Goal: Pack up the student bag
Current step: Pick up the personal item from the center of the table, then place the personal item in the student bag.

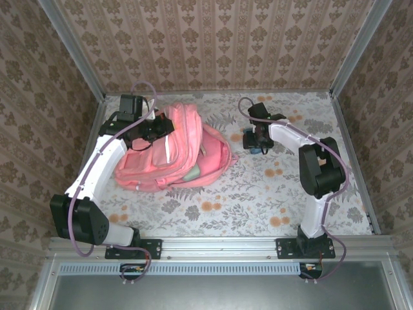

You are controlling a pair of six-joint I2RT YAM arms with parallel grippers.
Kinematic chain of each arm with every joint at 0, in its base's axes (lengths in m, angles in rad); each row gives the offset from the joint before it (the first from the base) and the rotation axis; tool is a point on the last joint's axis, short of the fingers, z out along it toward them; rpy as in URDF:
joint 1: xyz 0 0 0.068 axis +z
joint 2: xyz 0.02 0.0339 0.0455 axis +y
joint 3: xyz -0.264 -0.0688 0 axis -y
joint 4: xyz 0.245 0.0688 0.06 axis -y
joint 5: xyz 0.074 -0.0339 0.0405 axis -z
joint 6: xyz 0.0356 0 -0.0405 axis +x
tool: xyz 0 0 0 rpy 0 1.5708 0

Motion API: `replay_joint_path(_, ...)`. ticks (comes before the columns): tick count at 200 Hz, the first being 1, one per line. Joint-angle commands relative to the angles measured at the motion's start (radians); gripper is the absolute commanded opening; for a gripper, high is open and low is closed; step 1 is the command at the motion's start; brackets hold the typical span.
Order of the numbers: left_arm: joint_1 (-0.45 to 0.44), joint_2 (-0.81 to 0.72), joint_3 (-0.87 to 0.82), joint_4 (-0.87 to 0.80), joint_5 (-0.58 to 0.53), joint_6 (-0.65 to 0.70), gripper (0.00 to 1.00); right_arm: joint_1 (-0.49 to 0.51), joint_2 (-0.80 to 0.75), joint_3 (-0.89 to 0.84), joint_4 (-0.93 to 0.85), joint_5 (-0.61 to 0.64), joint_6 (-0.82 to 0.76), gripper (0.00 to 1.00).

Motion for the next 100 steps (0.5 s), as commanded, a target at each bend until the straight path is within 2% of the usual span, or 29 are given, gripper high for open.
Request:
replay_joint_path(1,0.003,-0.021,0.007,0.039,0.032,0.026,0.00,0.051,-0.102,0.004,-0.033,-0.049,0.053,0.63)
replay_joint_path(47,0.002,-0.019,0.007,0.047,0.036,0.021,0.00,0.184,-0.143,0.014,0.008,-0.125,0.185,0.63)
replay_joint_path(68,0.002,-0.022,0.007,0.046,0.038,0.019,0.00,0.249,-0.117,0.025,0.045,-0.168,0.251,0.63)
replay_joint_path(100,0.000,-0.027,0.001,0.046,0.038,0.016,0.00,0.330,-0.036,0.070,0.062,-0.166,0.289,0.66)
